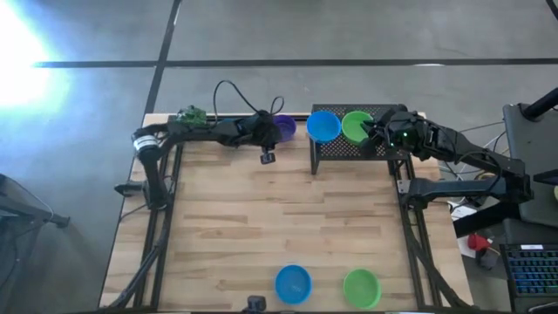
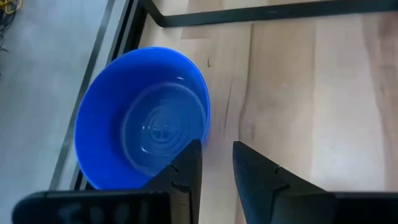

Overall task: Pick & Place Mini bowls
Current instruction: Stack the purple bowl on the stacked purple bowls on the shelf

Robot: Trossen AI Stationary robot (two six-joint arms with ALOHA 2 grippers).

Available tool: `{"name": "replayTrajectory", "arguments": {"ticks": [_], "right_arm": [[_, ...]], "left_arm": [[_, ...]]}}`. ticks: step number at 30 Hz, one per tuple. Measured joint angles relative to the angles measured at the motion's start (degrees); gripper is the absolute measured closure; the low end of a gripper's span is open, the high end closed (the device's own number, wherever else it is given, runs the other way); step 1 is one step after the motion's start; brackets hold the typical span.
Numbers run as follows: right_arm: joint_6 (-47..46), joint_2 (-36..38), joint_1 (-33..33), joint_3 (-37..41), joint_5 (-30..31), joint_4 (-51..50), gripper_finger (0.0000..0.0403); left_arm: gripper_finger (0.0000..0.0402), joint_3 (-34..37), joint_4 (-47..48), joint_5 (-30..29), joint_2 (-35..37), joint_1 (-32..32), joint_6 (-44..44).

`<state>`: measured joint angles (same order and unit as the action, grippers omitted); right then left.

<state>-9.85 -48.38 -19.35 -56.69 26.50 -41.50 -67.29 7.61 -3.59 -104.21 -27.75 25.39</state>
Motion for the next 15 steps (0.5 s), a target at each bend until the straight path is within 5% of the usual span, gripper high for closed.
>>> {"name": "replayTrajectory", "arguments": {"ticks": [15], "right_arm": [[3.0, 0.0, 0.0, 0.0, 0.0, 0.1, 0.034]], "left_arm": [[0.0317, -2.8, -0.1, -0.2, -3.0, -0.3, 0.8]]}}
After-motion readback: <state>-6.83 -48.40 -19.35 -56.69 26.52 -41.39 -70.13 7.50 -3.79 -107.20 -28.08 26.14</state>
